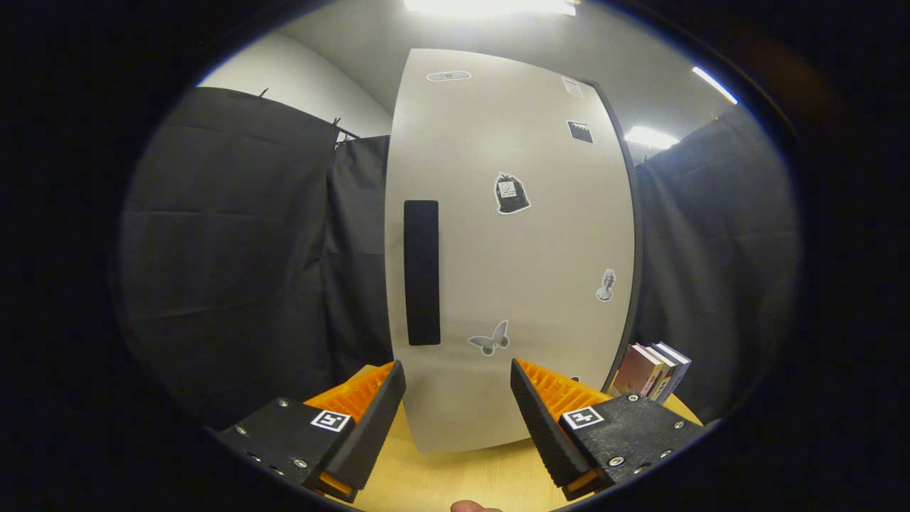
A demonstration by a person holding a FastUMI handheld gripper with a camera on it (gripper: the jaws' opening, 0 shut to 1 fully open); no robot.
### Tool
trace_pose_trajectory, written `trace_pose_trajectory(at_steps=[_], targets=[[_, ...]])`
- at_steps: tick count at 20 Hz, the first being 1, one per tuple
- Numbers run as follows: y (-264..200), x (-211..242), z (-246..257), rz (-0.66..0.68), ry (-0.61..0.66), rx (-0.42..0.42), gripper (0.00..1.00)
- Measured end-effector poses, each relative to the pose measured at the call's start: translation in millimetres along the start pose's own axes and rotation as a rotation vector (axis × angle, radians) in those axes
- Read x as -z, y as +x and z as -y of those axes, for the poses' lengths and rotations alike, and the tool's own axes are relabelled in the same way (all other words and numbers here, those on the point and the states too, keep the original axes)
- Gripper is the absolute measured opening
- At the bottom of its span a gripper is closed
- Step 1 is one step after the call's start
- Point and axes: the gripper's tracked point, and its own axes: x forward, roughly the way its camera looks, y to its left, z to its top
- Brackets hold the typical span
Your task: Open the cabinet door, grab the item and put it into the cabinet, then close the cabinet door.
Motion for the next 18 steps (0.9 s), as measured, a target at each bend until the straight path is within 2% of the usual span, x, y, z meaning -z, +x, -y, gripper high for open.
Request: trace_pose_trajectory(at_steps=[8, 14, 18], targets=[[4, 6, -9, 0.007, 0.025, -0.018, 0.92], [2, -1, -1, 0.041, -0.002, -0.001, 0.92], [3, 2, 6, 0.030, 0.022, 0.016, 0.92]])
